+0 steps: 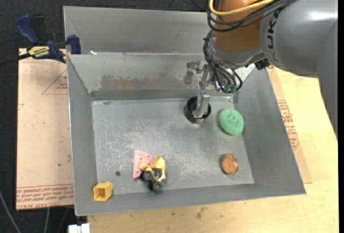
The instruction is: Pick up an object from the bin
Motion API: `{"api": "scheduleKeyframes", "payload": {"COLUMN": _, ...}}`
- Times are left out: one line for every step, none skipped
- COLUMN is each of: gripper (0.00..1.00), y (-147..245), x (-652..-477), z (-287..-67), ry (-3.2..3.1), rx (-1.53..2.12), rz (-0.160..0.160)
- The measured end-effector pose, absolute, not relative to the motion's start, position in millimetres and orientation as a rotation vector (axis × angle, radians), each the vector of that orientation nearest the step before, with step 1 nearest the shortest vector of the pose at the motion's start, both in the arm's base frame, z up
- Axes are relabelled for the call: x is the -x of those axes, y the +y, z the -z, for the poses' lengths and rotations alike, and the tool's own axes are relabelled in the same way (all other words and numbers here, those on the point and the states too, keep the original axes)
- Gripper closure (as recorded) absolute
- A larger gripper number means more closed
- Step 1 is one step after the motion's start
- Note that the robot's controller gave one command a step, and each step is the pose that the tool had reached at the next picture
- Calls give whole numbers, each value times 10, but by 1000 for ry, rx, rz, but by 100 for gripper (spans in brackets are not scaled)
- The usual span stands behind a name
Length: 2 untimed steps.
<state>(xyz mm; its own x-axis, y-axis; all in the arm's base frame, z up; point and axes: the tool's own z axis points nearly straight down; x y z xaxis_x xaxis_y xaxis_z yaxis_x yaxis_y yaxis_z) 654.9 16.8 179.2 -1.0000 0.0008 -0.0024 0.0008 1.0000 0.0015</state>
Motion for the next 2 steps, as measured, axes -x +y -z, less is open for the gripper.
{"api": "scheduleKeyframes", "payload": {"gripper": 0, "y": 168, "x": -6549, "z": -1792, "ry": 3139, "rx": -1, "rz": -2}}
{"api": "scheduleKeyframes", "payload": {"gripper": 0, "y": 87, "x": -6498, "z": -1780, "ry": 3140, "rx": -47, "rz": -3}}
